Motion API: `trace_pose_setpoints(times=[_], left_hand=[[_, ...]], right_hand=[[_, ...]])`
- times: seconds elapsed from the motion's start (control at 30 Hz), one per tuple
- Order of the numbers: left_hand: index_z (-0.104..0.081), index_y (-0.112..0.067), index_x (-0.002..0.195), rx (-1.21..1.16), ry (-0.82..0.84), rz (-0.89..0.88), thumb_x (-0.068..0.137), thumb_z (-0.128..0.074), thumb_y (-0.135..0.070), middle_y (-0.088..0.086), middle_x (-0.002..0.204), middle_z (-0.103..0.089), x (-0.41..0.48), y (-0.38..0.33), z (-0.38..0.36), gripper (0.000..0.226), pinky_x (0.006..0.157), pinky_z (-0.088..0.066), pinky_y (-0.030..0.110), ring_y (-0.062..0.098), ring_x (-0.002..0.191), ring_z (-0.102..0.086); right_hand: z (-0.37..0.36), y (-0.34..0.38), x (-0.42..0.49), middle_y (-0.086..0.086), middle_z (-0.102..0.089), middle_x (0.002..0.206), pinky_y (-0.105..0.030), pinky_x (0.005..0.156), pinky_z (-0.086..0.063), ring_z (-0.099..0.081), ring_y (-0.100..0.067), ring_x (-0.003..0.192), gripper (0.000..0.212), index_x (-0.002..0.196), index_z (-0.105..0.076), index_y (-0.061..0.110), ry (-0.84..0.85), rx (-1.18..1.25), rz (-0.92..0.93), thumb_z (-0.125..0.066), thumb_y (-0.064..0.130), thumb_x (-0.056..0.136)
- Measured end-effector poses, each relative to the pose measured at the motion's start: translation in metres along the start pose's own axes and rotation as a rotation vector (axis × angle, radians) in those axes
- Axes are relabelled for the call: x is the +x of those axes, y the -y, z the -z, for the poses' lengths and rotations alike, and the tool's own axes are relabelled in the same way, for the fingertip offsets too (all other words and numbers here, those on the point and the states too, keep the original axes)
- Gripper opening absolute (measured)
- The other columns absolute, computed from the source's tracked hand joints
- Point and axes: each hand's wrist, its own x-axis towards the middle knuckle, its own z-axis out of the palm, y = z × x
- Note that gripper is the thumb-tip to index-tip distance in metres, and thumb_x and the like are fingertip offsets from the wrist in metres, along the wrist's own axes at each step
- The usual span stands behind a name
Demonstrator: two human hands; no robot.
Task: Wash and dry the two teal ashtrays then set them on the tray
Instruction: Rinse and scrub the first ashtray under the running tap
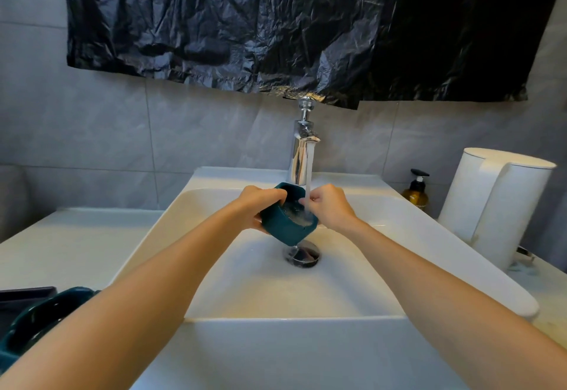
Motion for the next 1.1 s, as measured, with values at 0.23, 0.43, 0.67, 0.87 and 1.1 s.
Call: trace_pose_setpoints(times=[0.23,0.43,0.67,0.87,1.1], left_hand=[[-0.051,-0.005,0.111,0.017,-0.027,-0.011,0.085,-0.059,-0.014,0.010,0.094,-0.057,-0.002,-0.001,0.005,0.028,0.058,-0.053,0.029,0.025,0.090,-0.057],[-0.051,-0.008,0.110,0.031,0.044,-0.029,0.087,-0.059,-0.019,0.006,0.088,-0.058,-0.002,-0.003,0.003,0.027,0.061,-0.054,0.027,0.019,0.081,-0.058],[-0.052,-0.010,0.117,-0.064,0.044,0.000,0.085,-0.066,-0.027,0.009,0.107,-0.060,0.001,-0.001,0.002,0.039,0.073,-0.054,0.030,0.023,0.097,-0.058],[-0.043,-0.008,0.129,-0.216,0.084,0.042,0.090,-0.057,-0.004,0.018,0.127,-0.055,0.003,0.004,-0.009,0.042,0.080,-0.056,0.043,0.031,0.110,-0.058],[-0.044,-0.006,0.128,0.027,0.089,-0.016,0.089,-0.056,-0.004,0.017,0.115,-0.056,0.004,0.005,-0.004,0.041,0.072,-0.056,0.040,0.031,0.101,-0.059]], right_hand=[[0.007,0.003,-0.003,-0.011,-0.061,0.084,-0.024,0.056,-0.042,-0.054,-0.022,0.073,0.027,0.094,-0.066,-0.006,0.125,-0.016,0.004,-0.050,0.015,0.099],[0.005,0.003,-0.002,-0.005,-0.062,0.066,-0.020,0.041,-0.039,-0.058,-0.017,0.053,0.027,0.075,-0.067,0.004,-0.052,-0.080,-0.067,-0.067,0.027,0.088],[-0.003,0.008,-0.004,-0.014,-0.061,0.106,-0.034,0.057,-0.054,-0.063,-0.033,0.092,0.022,0.115,-0.055,0.009,0.156,0.139,-0.144,-0.050,0.008,0.094],[0.003,0.015,-0.010,-0.019,-0.060,0.122,-0.050,0.068,-0.059,-0.063,-0.040,0.103,0.034,0.121,-0.053,0.006,0.294,0.611,-0.457,-0.061,-0.004,0.089],[0.002,0.002,-0.006,-0.013,-0.066,0.092,-0.031,0.054,-0.058,-0.069,-0.028,0.073,0.012,0.093,-0.064,0.004,0.045,0.012,-0.248,-0.070,0.006,0.083]])
